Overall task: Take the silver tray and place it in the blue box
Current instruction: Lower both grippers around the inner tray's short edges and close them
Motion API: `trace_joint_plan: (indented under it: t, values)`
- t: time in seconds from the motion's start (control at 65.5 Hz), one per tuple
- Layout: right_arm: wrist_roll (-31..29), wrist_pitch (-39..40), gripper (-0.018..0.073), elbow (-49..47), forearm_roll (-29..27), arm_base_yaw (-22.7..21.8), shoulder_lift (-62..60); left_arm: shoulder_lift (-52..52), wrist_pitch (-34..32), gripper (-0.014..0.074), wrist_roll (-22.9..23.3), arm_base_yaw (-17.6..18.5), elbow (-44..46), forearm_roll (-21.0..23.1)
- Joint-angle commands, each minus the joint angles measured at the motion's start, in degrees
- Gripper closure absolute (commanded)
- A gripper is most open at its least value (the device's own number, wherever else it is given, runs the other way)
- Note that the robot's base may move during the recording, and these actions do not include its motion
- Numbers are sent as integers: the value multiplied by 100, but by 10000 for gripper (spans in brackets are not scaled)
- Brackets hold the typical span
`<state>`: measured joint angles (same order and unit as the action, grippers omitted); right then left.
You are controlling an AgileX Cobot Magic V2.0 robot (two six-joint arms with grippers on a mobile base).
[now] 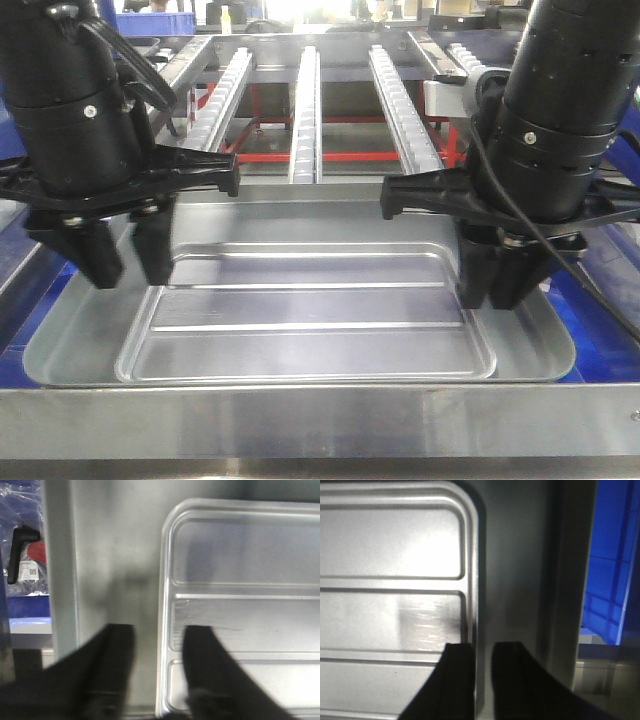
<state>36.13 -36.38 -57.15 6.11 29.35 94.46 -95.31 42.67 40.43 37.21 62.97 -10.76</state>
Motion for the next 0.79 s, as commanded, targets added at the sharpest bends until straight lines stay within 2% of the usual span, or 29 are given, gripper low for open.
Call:
trace_joint_plan:
  t: [0.0, 0.366, 0.778]
  values:
    - [5, 156, 183, -168, 41, -6, -219, 197, 28, 248, 21, 38, 165, 24]
    - [5, 223, 177, -168, 41, -6, -106, -61, 53, 318, 21, 38, 165, 24]
    - [5, 356, 177, -168, 41, -6, -83, -267, -58, 323, 21, 38, 165, 55]
